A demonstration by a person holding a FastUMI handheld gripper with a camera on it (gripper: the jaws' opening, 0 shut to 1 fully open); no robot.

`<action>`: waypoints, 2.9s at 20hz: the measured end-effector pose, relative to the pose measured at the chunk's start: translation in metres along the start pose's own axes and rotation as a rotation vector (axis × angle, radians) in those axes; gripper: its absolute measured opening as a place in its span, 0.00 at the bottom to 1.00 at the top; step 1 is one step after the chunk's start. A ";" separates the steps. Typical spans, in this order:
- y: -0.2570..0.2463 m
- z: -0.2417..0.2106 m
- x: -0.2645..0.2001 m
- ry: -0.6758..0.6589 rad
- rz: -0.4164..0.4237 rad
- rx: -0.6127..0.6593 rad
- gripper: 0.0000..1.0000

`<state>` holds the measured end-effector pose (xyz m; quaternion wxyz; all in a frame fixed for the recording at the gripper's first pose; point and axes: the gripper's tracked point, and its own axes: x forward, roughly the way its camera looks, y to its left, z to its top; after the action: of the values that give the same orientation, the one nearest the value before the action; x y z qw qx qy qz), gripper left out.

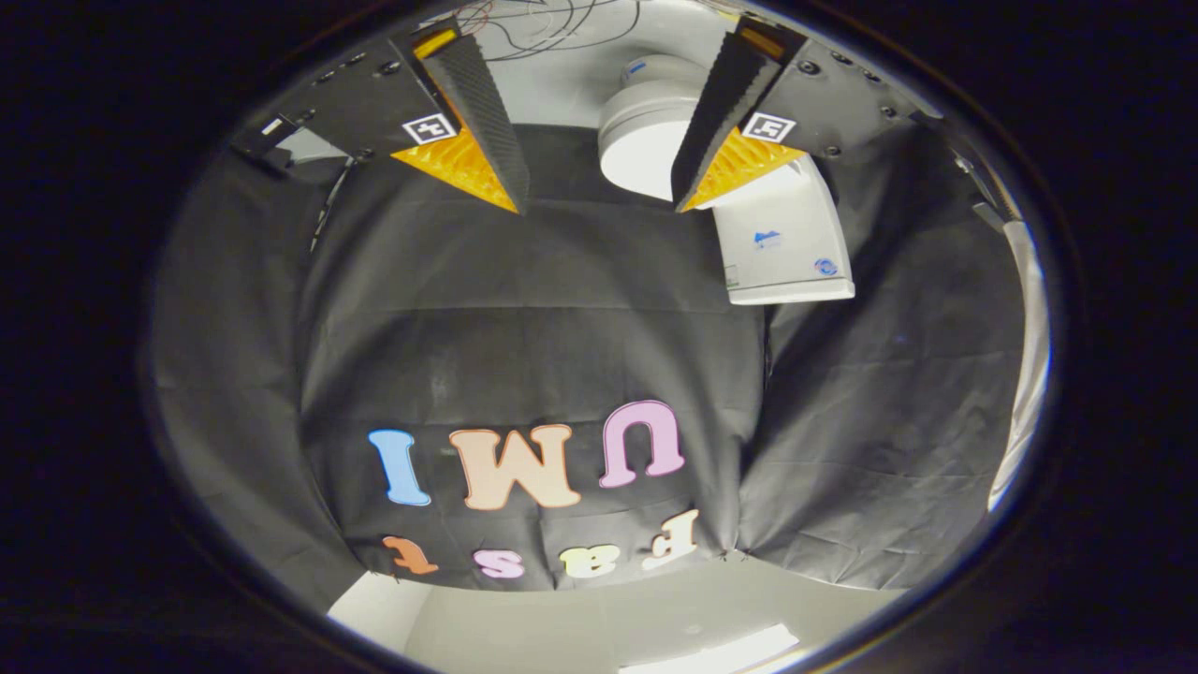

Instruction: Open the toilet lid.

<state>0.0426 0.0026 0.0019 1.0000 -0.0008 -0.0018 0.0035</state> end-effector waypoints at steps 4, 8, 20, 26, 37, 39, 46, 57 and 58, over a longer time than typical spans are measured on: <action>0.007 -0.011 0.028 0.038 0.027 -0.001 0.95; 0.009 -0.007 0.050 -0.039 -0.020 0.059 0.94; 0.052 0.030 0.065 -0.295 -0.341 0.256 0.89; 0.083 -0.003 0.074 -0.313 -0.373 0.470 0.86; 0.106 -0.094 0.077 -0.275 -0.403 0.818 0.86; 0.106 -0.102 0.078 -0.260 -0.405 0.849 0.86; 0.098 -0.115 0.075 -0.256 -0.432 0.911 0.86; 0.096 -0.190 0.051 -0.176 -0.557 1.093 0.86; 0.097 -0.197 0.049 -0.166 -0.568 1.108 0.86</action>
<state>0.0916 0.0996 -0.1954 0.8102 0.5186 -0.0775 -0.2619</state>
